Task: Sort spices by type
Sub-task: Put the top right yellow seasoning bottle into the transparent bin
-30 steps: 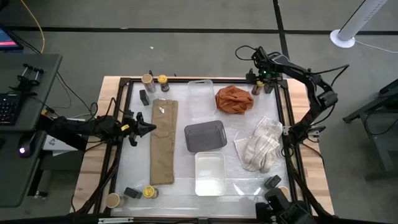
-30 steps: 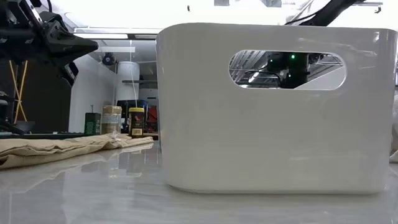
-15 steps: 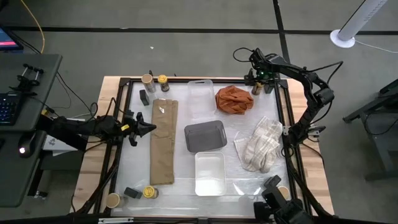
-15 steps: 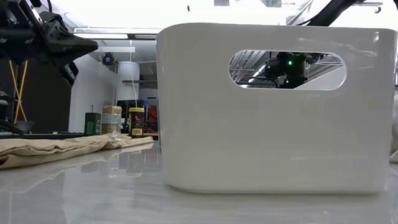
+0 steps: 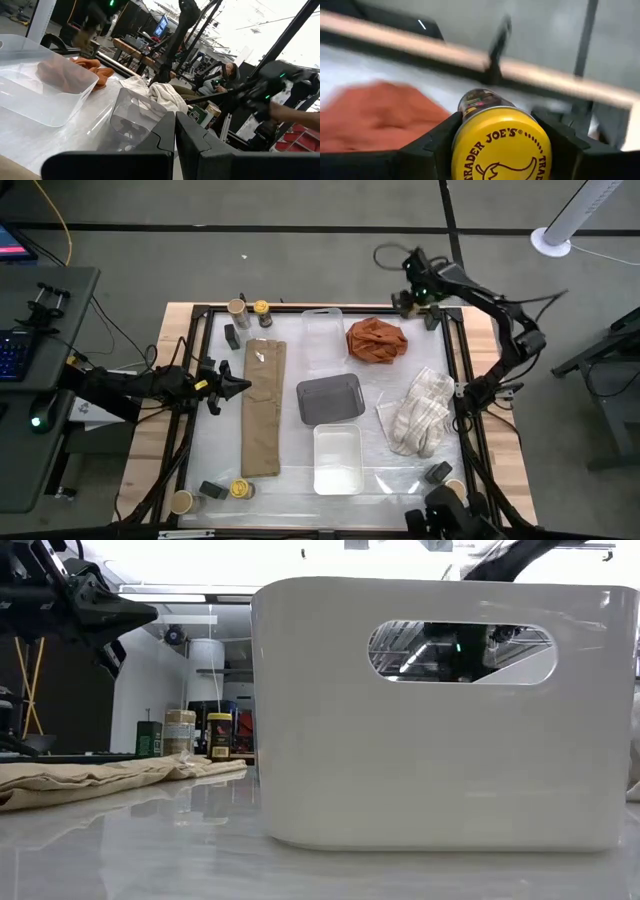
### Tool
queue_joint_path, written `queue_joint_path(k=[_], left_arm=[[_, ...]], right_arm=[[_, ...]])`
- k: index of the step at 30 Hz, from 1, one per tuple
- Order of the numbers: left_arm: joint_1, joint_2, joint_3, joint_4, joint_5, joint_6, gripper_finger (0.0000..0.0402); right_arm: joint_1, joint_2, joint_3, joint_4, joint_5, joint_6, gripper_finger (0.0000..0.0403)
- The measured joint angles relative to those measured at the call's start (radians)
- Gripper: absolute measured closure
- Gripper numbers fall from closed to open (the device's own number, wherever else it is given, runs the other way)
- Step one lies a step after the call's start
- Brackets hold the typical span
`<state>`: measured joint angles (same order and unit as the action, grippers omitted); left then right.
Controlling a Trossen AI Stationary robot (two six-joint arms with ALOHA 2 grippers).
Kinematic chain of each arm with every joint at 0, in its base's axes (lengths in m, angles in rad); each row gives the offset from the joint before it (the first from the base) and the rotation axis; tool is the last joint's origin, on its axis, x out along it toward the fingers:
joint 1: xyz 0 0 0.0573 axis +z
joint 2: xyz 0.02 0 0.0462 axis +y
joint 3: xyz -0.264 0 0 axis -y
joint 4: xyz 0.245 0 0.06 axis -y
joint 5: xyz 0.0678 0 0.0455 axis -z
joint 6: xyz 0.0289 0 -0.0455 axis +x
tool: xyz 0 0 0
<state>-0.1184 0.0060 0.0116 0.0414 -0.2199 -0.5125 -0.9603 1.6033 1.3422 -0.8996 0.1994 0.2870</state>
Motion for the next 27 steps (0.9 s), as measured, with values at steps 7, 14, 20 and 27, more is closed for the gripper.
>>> queue_joint_path(k=[7, 14, 20, 27], left_arm=[[0.0, 0.0, 0.0, 0.0, 0.0, 0.0, 0.0401], [0.0, 0.0, 0.0, 0.0, 0.0, 0.0, 0.0402], [0.0, 0.0, 0.0, 0.0, 0.0, 0.0, 0.0401], [0.0, 0.0, 0.0, 0.0, 0.0, 0.0, 0.0402]], right_arm=[[0.115, -0.042, 0.24, 0.107, -0.239, -0.051, 0.0192], [0.332, 0.057, 0.338, 0.167, -0.261, -0.052, 0.0192], [0.447, 0.235, 0.383, 0.13, -0.233, -0.078, 0.0192], [0.481, 0.421, 0.5, 0.051, -0.058, -0.149, 0.0192]])
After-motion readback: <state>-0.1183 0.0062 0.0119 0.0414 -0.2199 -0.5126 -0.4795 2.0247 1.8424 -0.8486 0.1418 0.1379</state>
